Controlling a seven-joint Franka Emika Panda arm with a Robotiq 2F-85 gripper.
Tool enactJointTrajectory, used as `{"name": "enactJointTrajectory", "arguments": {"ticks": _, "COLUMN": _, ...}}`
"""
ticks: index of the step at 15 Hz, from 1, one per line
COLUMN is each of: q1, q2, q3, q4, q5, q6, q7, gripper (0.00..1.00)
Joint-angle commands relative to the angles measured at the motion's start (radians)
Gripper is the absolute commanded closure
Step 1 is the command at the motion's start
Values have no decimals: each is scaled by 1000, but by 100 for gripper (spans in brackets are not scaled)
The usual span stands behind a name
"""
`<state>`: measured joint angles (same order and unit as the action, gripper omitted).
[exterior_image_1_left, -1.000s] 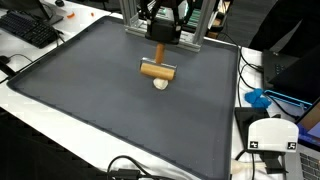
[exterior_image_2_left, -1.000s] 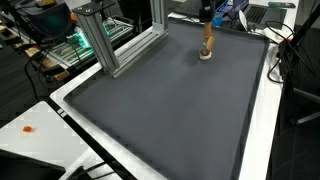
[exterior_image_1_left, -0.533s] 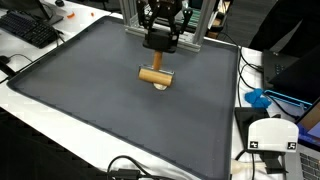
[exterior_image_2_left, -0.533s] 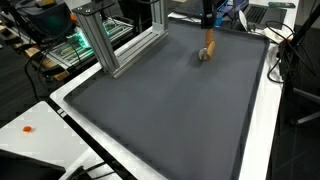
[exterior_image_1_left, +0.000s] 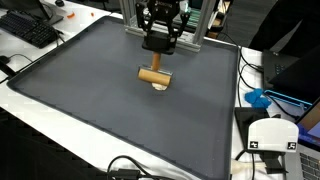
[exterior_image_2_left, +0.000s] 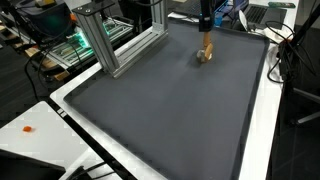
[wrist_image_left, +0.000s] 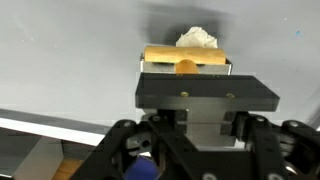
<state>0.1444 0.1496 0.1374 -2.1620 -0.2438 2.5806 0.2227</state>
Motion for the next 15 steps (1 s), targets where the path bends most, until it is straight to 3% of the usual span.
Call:
{"name": "enactJointTrajectory", "arguments": {"ticks": 1, "q1": 14, "q2": -4, "q3": -11, "q4": -9, "q5": 22, "q6": -82, "q7": -13, "gripper": 65}}
{"name": "enactJointTrajectory", "arguments": {"ticks": 15, "q1": 12, "q2": -24, "q3": -12, "q4": 1, "q5": 39, "q6": -141, "q7": -8, "gripper": 65}}
